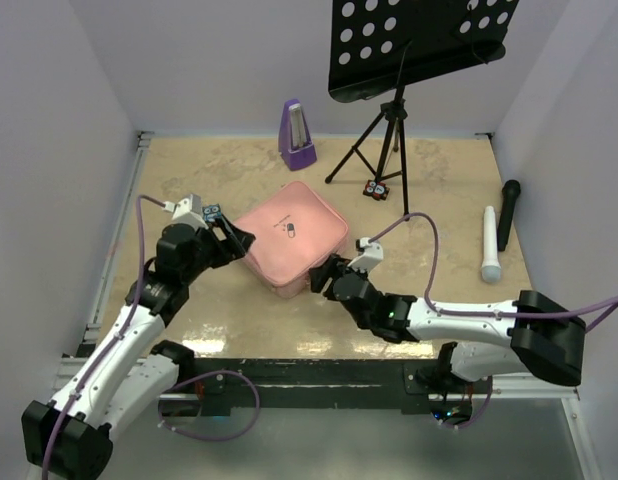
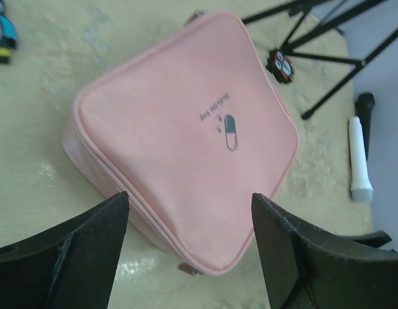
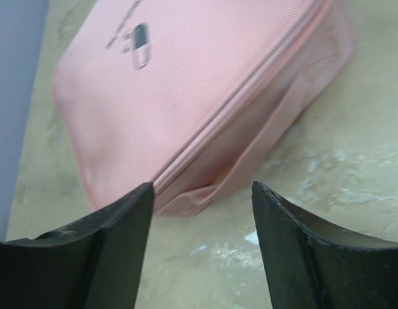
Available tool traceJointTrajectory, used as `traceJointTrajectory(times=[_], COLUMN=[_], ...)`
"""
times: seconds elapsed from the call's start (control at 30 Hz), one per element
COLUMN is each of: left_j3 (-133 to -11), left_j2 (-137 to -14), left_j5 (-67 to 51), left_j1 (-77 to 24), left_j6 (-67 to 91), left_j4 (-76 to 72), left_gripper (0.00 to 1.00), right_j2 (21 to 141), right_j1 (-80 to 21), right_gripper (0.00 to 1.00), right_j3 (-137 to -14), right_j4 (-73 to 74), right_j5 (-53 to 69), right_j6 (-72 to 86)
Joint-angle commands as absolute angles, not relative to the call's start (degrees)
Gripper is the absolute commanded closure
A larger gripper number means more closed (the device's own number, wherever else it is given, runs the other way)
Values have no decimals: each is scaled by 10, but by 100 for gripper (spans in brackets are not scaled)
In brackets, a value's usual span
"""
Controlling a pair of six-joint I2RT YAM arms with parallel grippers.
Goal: Organize the medicine kit
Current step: Adjust the medicine box at the center of the board.
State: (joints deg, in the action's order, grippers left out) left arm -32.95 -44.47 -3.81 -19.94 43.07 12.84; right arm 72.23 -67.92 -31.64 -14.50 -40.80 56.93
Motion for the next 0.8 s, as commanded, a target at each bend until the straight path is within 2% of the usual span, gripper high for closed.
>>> traceJointTrajectory(times=[0.0,0.1,0.33,0.5,0.77], left_j3=[-387,-404,-438,-420,-369], left_j2=[-479,-542,-710,-746,-751], left_j5=[64,58,-27,-89,-170], left_j1=[-164,-110,-73,-73,-75], left_j6=[383,364,371,385,382], left_j4=[151,110,16,-56,-136], left_gripper=[20,21,21,19,19], right_j2=[708,715,712,764,876], right_j1=[-639,-612,-554,-500,-480], right_gripper=[37,39,25,22,20], right_j3=[-311,-320,-316,-331,-388], right_j4=[-118,-116,-204,-261,-308], right_j5=[-421,-414,-344,-244,-177], right_j6=[612,600,528,479,424])
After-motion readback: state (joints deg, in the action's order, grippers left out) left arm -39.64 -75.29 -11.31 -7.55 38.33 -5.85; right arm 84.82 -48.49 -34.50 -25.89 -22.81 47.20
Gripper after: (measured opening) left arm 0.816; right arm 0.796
